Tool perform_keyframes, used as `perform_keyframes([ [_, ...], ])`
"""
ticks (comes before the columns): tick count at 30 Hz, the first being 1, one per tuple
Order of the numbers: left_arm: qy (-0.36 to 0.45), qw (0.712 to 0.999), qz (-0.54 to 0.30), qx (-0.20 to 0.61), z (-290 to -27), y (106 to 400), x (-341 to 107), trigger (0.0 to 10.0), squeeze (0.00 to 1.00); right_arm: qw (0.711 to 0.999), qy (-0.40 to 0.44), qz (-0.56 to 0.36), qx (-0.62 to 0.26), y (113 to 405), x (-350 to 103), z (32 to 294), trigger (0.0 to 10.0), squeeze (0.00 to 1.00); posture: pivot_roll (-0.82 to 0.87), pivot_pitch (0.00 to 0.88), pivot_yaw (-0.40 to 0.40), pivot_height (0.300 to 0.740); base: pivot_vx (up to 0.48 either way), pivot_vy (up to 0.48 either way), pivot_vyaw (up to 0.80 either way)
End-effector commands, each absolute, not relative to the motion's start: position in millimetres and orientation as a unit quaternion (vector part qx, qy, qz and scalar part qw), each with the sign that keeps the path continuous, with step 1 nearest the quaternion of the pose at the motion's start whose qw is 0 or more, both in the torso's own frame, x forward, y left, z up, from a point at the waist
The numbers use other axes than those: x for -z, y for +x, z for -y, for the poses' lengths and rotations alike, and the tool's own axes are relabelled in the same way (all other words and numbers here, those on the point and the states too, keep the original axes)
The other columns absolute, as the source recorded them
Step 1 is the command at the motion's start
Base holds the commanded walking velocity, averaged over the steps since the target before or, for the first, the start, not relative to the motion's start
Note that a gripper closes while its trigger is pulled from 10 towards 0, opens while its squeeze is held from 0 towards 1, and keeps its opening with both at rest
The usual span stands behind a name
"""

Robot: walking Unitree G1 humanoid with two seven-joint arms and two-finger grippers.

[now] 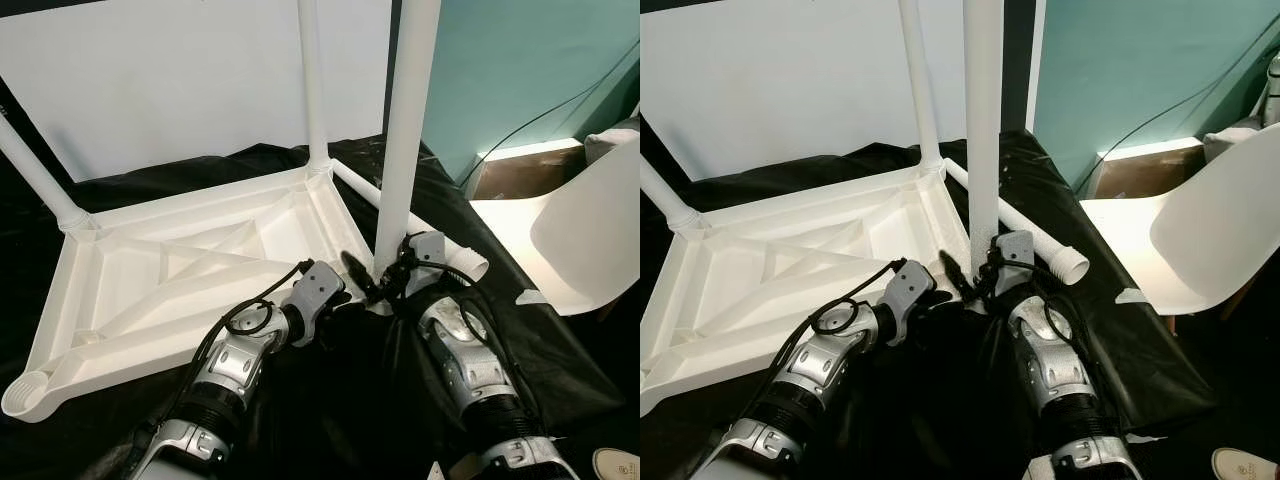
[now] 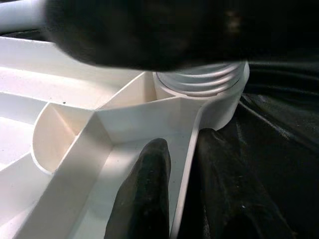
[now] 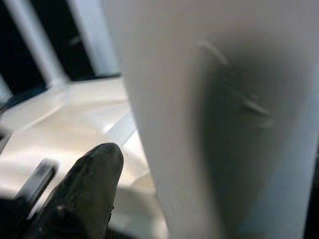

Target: Building children table

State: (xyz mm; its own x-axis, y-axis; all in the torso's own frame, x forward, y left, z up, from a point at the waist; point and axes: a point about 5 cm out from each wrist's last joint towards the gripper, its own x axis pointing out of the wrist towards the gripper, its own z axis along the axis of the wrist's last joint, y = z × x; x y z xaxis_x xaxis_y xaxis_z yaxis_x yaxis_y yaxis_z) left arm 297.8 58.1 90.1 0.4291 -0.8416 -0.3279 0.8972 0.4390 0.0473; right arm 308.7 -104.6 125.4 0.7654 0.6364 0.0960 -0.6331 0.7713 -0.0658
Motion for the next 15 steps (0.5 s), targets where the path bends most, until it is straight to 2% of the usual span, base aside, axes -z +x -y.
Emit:
perform_keyframes([
  [1,0.086,0.811,-0.208,0.540,-48.7,277.6,-56.3,10.0,0.00,0.901,-0.016,0.029,-0.434,298.3,-115.4,78.2,10.0,0.00,0.06,0.000,0.031,0.740,0.000,0.000,0.00],
  [4,0.086,0.811,-0.209,0.540,-48.2,278.1,-56.3,10.0,0.00,0.885,-0.056,0.033,-0.461,307.3,-121.9,98.2,10.0,0.00,0.06,0.000,0.033,0.740,0.000,0.000,0.00],
  [8,0.085,0.810,-0.209,0.541,-48.0,278.0,-56.2,10.0,0.00,0.881,-0.075,0.032,-0.465,314.2,-126.2,108.7,10.0,0.00,0.05,0.000,0.035,0.740,0.000,0.000,0.00],
  [11,0.085,0.808,-0.210,0.543,-47.2,277.4,-56.2,10.0,0.00,0.865,-0.084,0.003,-0.494,328.1,-140.1,126.5,10.0,0.00,0.05,0.000,0.038,0.740,0.000,0.000,0.00],
  [13,0.085,0.808,-0.210,0.544,-47.0,277.3,-56.2,10.0,0.00,0.859,-0.089,-0.001,-0.504,330.1,-143.9,129.6,10.0,0.00,0.05,0.000,0.038,0.740,0.000,0.000,0.00],
  [14,0.085,0.808,-0.210,0.544,-46.9,277.2,-56.3,10.0,0.00,0.854,-0.093,-0.004,-0.512,330.6,-146.1,130.6,4.6,0.00,0.05,0.000,0.038,0.740,0.000,0.000,0.00],
  [15,0.085,0.808,-0.210,0.544,-46.9,277.2,-56.3,10.0,0.00,0.854,-0.093,-0.004,-0.512,330.6,-146.1,130.6,4.6,0.00,0.05,0.000,0.038,0.740,0.000,0.000,0.00],
])
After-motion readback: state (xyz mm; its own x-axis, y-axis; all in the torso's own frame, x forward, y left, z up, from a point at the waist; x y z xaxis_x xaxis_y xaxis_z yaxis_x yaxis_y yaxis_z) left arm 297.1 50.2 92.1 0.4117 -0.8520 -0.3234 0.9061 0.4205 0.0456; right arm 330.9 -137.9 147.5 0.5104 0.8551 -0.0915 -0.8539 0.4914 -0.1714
